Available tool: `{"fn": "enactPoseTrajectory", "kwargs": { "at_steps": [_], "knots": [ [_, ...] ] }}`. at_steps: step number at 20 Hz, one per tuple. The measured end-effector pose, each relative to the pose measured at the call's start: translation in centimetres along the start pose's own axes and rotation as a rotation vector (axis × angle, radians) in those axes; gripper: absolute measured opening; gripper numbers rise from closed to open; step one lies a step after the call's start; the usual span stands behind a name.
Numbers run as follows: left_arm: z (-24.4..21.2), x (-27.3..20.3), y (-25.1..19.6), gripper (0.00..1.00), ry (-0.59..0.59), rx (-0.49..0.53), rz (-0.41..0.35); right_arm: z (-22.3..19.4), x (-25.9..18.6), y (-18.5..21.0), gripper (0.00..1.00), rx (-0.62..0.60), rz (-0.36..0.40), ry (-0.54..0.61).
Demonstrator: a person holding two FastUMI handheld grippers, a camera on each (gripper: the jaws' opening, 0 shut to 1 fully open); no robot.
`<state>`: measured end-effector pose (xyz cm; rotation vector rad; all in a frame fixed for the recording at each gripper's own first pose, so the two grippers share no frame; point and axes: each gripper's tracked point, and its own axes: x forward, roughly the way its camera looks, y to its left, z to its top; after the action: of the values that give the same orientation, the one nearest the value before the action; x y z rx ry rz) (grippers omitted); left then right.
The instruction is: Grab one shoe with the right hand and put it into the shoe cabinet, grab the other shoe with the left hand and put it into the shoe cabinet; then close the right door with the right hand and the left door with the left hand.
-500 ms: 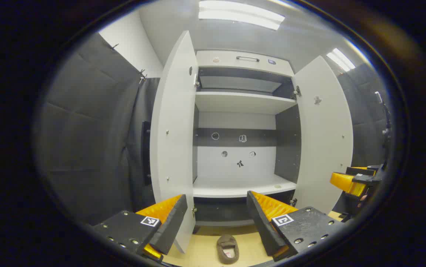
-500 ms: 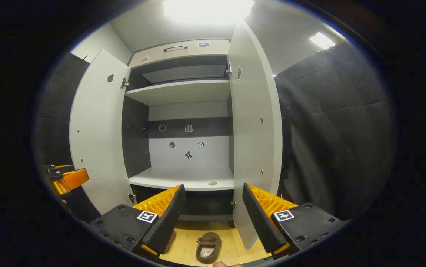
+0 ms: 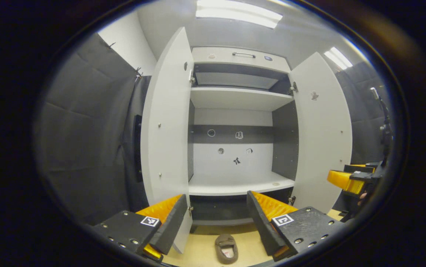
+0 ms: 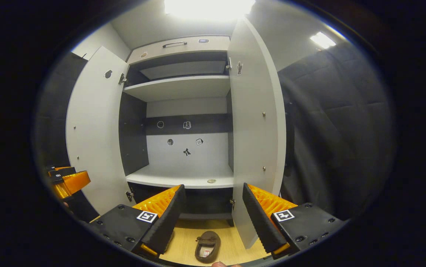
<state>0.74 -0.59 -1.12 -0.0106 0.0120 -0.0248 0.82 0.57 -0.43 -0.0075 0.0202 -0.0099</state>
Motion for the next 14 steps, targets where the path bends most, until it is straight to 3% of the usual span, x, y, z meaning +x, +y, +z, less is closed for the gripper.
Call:
{"fn": "enactPoseTrajectory", "kwargs": {
  "at_steps": [3, 4, 5, 6, 7, 8, 9, 14],
  "knots": [
    [-0.3, -0.1, 0.3, 1.0, 0.001, -0.011, 0.005, 0.1, 0.4, 0.6, 0.98, -0.003, 0.011, 0.006],
    [-0.2, -0.1, 0.4, 0.88, 0.0, -0.015, 0.009, 0.0, 0.6, 0.9, 0.98, -0.005, 0.016, 0.008],
    [-0.2, -0.2, 0.6, 0.88, -0.004, -0.019, 0.012, 0.0, 0.7, 1.2, 0.98, -0.008, 0.02, 0.011],
    [-0.2, -0.2, 0.8, 1.0, -0.007, -0.023, 0.016, -0.2, 0.8, 1.4, 0.98, -0.013, 0.023, 0.016],
    [-0.4, -0.3, 0.9, 0.88, -0.007, -0.025, 0.017, -0.3, 0.9, 1.7, 0.98, -0.016, 0.028, 0.022],
    [-0.5, -0.3, 1.1, 0.87, -0.004, -0.025, 0.021, -0.3, 1.0, 1.9, 0.98, -0.02, 0.027, 0.024],
    [-0.8, -0.4, 1.4, 0.94, 0.002, -0.025, 0.025, -0.4, 1.1, 2.0, 0.98, -0.024, 0.027, 0.024],
    [-1.8, -0.4, 2.5, 0.94, 0.021, -0.034, 0.041, -1.1, 2.4, 2.4, 0.98, -0.026, 0.025, 0.056]
  ]
}}
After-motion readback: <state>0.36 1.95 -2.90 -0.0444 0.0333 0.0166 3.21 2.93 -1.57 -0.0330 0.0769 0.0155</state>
